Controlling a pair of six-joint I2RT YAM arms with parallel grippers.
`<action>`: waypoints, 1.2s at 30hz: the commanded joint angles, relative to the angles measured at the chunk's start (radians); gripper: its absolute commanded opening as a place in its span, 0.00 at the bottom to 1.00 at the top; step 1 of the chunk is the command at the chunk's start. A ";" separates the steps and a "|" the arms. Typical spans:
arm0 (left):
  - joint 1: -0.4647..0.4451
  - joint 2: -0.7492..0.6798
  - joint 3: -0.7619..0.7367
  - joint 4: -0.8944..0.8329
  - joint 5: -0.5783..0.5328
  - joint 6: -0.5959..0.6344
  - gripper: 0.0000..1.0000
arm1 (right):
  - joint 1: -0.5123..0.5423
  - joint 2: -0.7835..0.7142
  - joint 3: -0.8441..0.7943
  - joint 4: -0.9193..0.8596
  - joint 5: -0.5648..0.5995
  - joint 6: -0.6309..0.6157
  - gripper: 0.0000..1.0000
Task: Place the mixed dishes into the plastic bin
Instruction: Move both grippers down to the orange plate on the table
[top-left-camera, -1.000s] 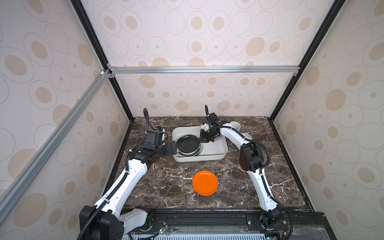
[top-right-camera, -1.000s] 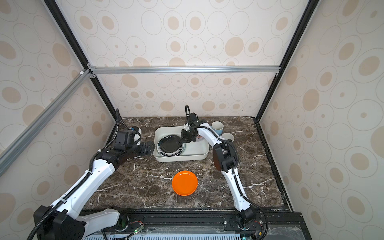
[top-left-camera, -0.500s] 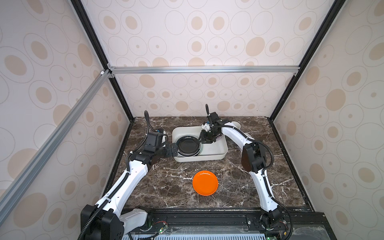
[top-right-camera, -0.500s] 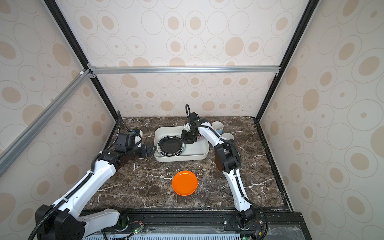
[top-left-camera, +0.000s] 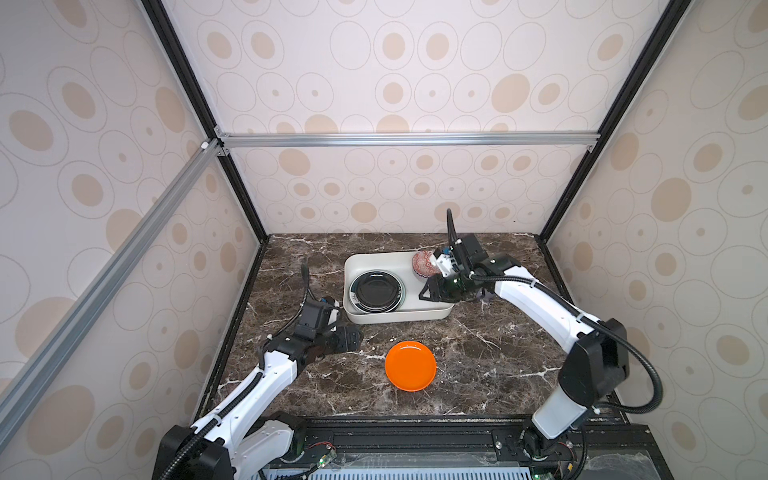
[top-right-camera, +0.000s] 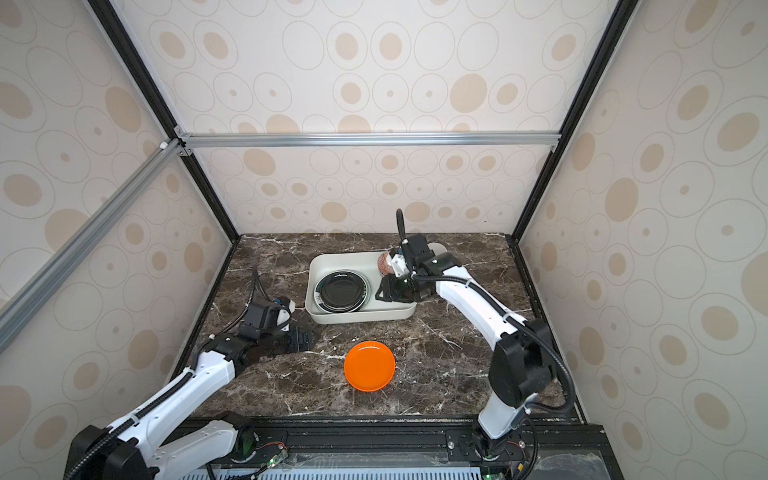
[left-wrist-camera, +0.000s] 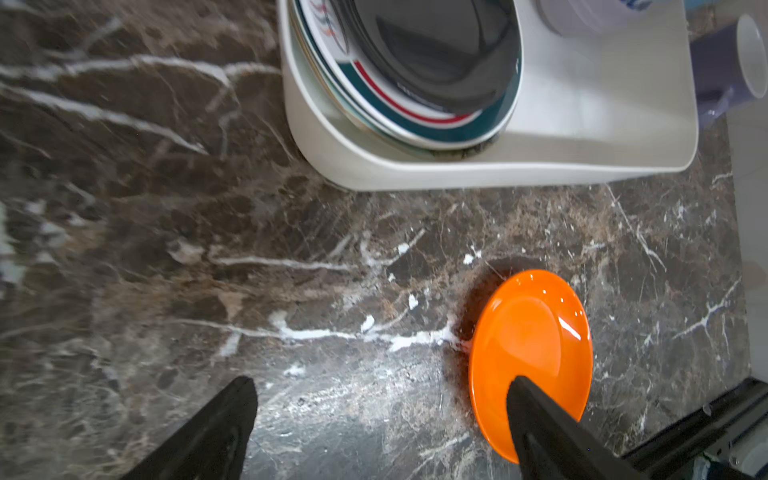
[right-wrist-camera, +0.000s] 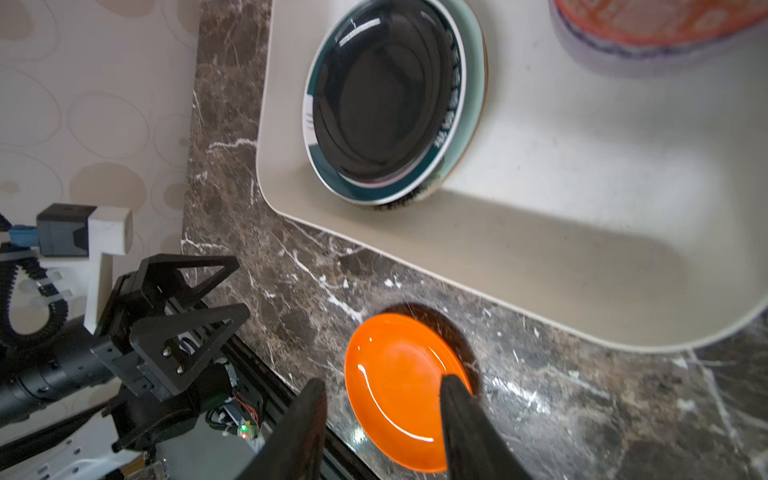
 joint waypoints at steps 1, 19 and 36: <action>-0.093 -0.018 -0.051 0.081 -0.009 -0.096 0.94 | 0.011 -0.103 -0.178 0.046 0.043 0.025 0.48; -0.448 0.199 -0.074 0.256 -0.152 -0.272 0.92 | 0.030 -0.566 -0.685 0.103 0.063 0.084 1.00; -0.484 0.370 0.009 0.318 -0.159 -0.280 0.74 | 0.024 -0.606 -0.695 0.047 0.073 0.040 1.00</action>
